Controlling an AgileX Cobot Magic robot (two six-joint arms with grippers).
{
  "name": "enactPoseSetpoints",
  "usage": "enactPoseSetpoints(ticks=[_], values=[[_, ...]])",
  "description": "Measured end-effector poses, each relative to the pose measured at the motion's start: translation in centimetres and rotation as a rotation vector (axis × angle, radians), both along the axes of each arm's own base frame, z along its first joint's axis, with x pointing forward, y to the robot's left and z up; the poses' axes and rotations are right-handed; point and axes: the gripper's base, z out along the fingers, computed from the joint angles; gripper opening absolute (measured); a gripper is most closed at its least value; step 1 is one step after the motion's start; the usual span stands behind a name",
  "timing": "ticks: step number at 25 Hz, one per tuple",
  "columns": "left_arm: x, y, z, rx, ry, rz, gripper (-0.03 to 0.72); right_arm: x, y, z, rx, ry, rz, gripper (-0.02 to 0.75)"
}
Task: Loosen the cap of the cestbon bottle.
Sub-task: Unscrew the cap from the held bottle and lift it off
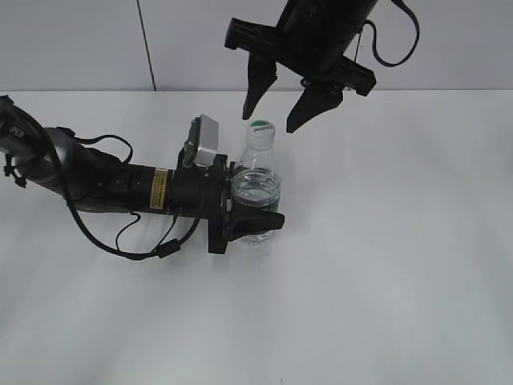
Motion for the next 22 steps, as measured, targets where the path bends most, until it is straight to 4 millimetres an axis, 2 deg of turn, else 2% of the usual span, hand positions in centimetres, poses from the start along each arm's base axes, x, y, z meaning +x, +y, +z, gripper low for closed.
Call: enactPoseSetpoints(ticks=[12,22], values=[[0.0,0.0,0.0,0.001,-0.003,0.002,0.412,-0.2,0.8,0.1,-0.021,-0.058,0.021,0.44],[0.0,0.0,0.0,0.002,-0.006,0.002,0.412,0.0,1.1,-1.4,-0.058,-0.023,0.035,0.44]])
